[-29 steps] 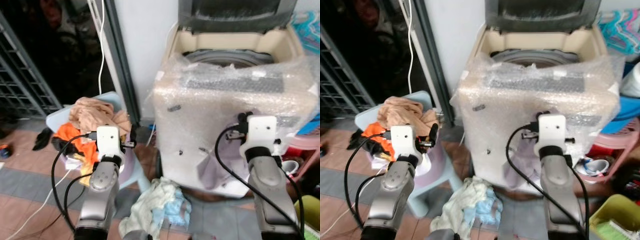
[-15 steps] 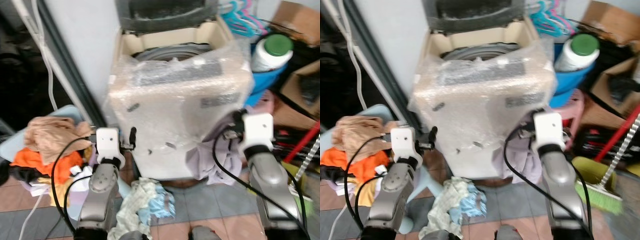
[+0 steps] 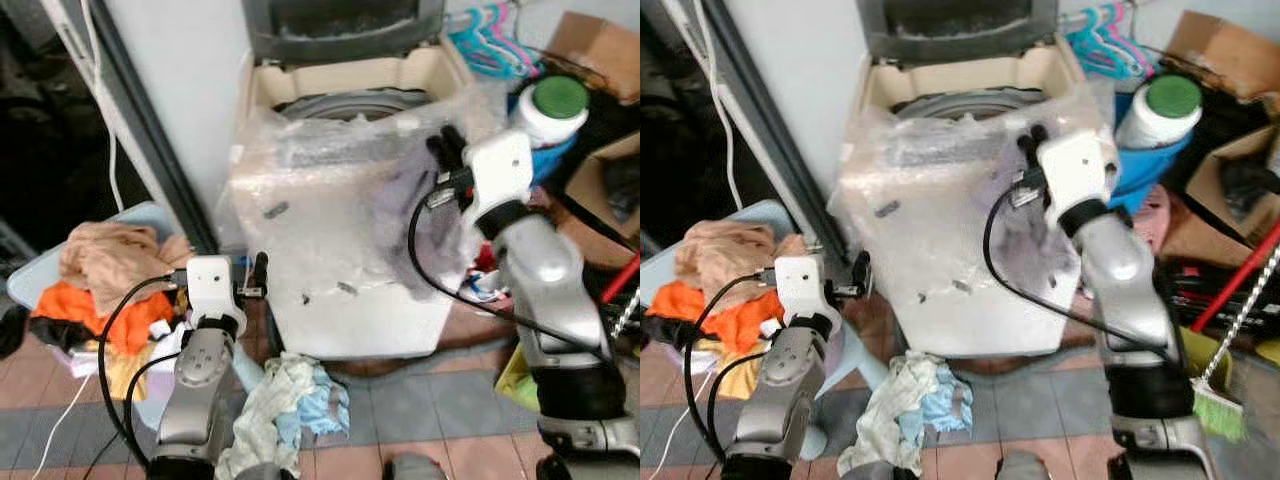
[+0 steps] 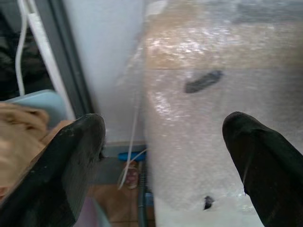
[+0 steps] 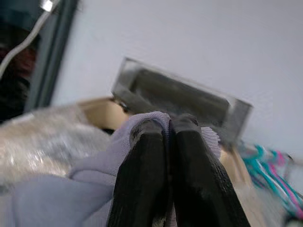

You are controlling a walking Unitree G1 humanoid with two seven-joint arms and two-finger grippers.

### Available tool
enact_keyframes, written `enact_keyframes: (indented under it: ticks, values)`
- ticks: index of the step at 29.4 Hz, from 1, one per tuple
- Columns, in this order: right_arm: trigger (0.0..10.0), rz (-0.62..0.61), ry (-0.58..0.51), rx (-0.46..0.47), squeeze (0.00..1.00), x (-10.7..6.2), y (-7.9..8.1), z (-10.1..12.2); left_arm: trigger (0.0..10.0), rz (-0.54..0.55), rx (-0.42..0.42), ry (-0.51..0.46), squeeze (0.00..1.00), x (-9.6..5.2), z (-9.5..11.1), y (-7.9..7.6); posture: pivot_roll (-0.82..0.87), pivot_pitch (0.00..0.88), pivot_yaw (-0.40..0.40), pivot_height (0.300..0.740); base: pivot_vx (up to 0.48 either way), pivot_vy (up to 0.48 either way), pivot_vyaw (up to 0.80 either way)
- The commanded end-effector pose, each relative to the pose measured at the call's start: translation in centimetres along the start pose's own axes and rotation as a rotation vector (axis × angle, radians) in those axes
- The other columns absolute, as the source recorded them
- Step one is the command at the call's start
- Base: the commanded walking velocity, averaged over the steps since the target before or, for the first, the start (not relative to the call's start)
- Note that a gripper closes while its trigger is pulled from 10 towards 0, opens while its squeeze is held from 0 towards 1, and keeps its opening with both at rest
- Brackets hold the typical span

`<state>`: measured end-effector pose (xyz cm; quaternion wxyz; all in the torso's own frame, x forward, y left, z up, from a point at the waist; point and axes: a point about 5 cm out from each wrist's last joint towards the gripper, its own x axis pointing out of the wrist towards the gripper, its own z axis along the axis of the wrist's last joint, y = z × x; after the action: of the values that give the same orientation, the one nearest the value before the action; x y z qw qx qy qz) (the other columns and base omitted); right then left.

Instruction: Clothes washing

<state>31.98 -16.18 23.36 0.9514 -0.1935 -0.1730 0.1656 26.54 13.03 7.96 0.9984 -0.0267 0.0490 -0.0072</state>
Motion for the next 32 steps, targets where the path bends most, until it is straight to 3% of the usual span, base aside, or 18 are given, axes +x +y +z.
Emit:
enact_keyframes:
  ticks: [1,5,10,12,14,16,18,19,21,24,28,29,30,32]
  values:
    - [10.0,0.053,-0.066,-0.021,0.0,1.4,-0.4,1.5,10.0,0.012,0.001,-0.019,0.0,0.2,0.5,0.2,-0.12,0.0,0.121,0.74,0.277,0.0,0.42]
    - [10.0,0.093,-0.096,-0.051,0.0,2.5,-0.7,2.5,10.0,0.008,0.001,-0.018,0.0,0.3,0.5,0.0,-0.12,0.0,0.123,0.74,0.277,0.0,0.1]
    - [10.0,0.126,-0.182,-0.131,0.0,7.0,-2.9,6.1,10.0,0.001,-0.002,-0.02,0.0,0.5,0.5,-0.2,-0.12,0.0,0.118,0.74,0.274,0.0,0.0]
    - [10.0,0.112,-0.204,-0.157,0.0,7.9,-3.6,7.1,10.0,0.002,-0.003,-0.021,0.0,0.5,0.5,-0.3,-0.12,0.0,0.118,0.74,0.27,0.0,0.0]
    - [10.0,0.078,-0.233,-0.171,0.0,8.7,-4.5,8.4,10.0,0.004,-0.003,-0.021,0.0,0.5,0.5,-0.3,-0.12,0.0,0.114,0.74,0.274,0.0,0.0]
    - [10.0,-0.031,-0.319,-0.23,0.0,9.8,-6.4,11.6,10.0,0.007,-0.006,-0.023,0.0,0.5,0.5,-0.4,-0.11,0.0,0.11,0.74,0.277,0.0,0.0]
    - [10.0,-0.111,-0.381,-0.258,0.0,10.1,-7.6,13.4,10.0,0.008,-0.007,-0.023,0.0,0.5,0.5,-0.4,-0.11,0.0,0.105,0.74,0.277,0.0,0.0]
    - [10.0,-0.211,-0.437,-0.267,0.0,10.1,-8.9,15.1,10.0,0.011,-0.009,-0.021,0.0,0.5,0.5,-0.5,-0.11,0.0,0.1,0.74,0.277,0.0,0.0]
    - [10.0,-0.281,-0.468,-0.257,0.0,9.9,-9.9,15.9,10.0,0.017,-0.014,-0.019,0.0,0.4,0.4,-0.5,-0.11,0.0,0.097,0.74,0.139,0.0,0.0]
    - [10.0,-0.299,-0.45,-0.245,0.0,9.9,-9.8,14.8,10.0,0.02,-0.014,-0.018,0.0,0.5,0.4,-0.5,-0.11,0.0,0.095,0.74,0.0,0.0,0.0]
    - [10.0,-0.175,-0.157,-0.16,0.0,9.9,-6.3,6.0,10.0,0.027,-0.008,-0.012,0.0,0.4,0.3,-0.5,-0.1,0.0,0.098,0.74,0.0,0.0,0.0]
    - [10.0,-0.162,-0.125,-0.15,0.0,9.8,-5.9,5.1,10.0,0.027,-0.008,-0.012,0.0,0.4,0.3,-0.5,-0.1,0.0,0.098,0.74,0.0,0.0,0.0]
    - [10.0,-0.137,-0.046,-0.109,0.0,9.2,-4.7,2.5,10.0,0.026,-0.007,-0.01,0.0,0.4,0.3,-0.5,-0.11,0.0,0.101,0.74,0.0,0.0,0.0]
    - [10.0,-0.107,0.044,-0.049,0.0,8.2,-3.3,-0.3,10.0,0.025,-0.005,-0.008,0.0,0.4,0.2,-0.4,-0.11,0.0,0.106,0.74,0.0,0.0,0.0]
